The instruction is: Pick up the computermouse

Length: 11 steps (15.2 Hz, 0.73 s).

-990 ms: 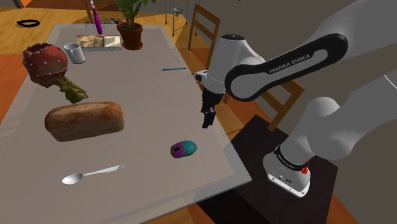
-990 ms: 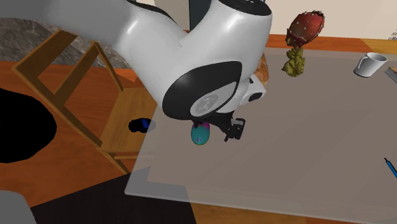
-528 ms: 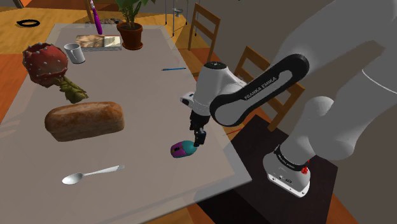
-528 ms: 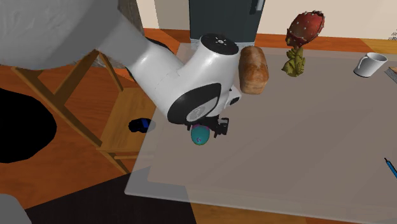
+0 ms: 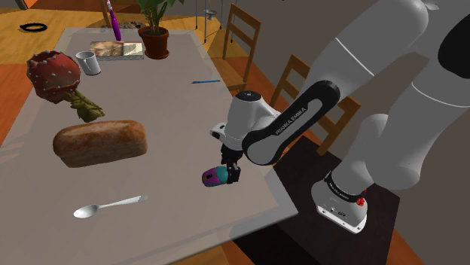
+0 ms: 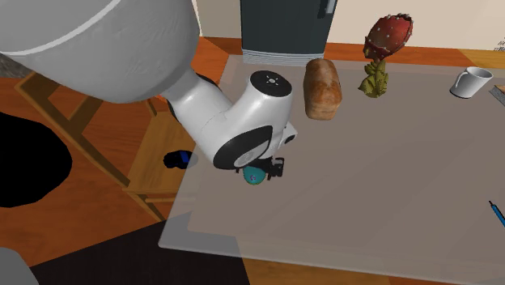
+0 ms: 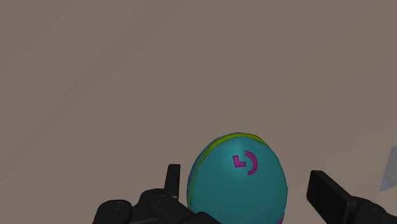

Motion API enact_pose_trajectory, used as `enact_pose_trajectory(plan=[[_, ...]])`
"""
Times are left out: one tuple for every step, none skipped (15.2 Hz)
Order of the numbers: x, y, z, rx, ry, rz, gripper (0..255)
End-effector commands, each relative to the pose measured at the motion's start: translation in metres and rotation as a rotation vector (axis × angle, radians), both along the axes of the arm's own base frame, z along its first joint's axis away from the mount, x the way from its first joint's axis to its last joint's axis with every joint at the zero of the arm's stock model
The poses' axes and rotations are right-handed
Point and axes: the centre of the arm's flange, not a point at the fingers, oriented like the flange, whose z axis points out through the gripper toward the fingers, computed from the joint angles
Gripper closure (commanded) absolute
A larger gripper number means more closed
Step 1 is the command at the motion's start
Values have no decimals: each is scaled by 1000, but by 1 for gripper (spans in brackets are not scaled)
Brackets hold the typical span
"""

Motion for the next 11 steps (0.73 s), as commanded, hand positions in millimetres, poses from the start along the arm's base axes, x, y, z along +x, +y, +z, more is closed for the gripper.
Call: enact_pose_trajectory(plan=[[0,0,-9,0,-1,0,0],[0,0,-9,0,-1,0,0],[0,0,-9,0,-1,0,0],[0,0,-9,0,-1,0,255],[0,0,-9,0,-1,0,255],[0,0,-9,0,-1,0,255],[0,0,-9,0,-1,0,255],[0,0,-9,0,-1,0,255],[0,0,-9,0,-1,0,255],[0,0,-9,0,-1,0,255],[0,0,-9,0,-1,0,255]])
